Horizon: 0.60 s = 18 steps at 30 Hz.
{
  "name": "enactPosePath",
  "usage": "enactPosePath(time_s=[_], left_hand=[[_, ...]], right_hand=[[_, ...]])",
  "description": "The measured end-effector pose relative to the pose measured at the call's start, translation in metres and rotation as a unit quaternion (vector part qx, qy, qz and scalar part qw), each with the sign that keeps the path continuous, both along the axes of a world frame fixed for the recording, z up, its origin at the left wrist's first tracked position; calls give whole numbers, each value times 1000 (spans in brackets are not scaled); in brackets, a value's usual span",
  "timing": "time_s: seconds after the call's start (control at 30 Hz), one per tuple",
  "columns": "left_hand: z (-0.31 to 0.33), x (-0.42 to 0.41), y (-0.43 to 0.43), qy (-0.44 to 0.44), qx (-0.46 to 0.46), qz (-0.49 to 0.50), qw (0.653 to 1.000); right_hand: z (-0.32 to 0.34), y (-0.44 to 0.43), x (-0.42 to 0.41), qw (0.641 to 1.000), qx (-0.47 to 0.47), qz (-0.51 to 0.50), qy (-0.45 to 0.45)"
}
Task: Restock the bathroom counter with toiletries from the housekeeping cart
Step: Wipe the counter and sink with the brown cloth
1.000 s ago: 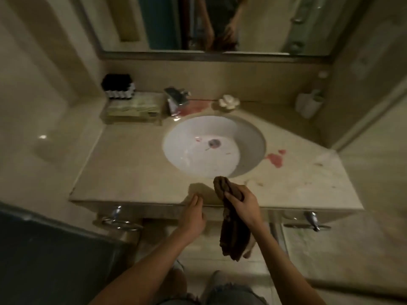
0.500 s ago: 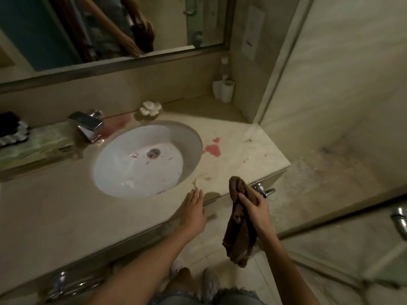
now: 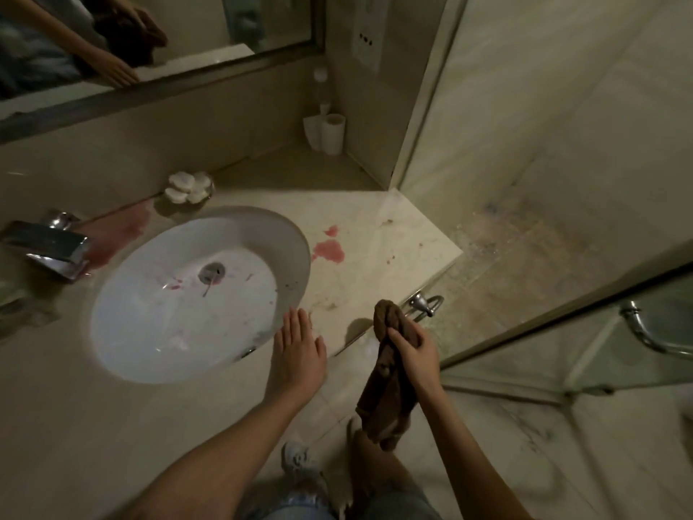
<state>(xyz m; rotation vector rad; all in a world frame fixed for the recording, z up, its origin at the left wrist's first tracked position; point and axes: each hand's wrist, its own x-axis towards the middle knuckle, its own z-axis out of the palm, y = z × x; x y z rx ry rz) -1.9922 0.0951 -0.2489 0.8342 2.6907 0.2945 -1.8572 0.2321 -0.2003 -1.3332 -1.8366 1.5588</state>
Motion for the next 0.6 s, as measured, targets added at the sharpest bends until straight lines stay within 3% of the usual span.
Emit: enactPosePath(time_s=[0.17,0.37,0.6], left_hand=[[-10,3,1,28,-20,-3,999],[-8,8,20,34,-26,63,997],[-7,-12,64,27,-25,143,989]], right_hand=[[-5,14,-4,999,-17,-40,-7],[-9,41,-27,999,-7,-13,-33],[-8,93,-37,998,-3,-50,-38]])
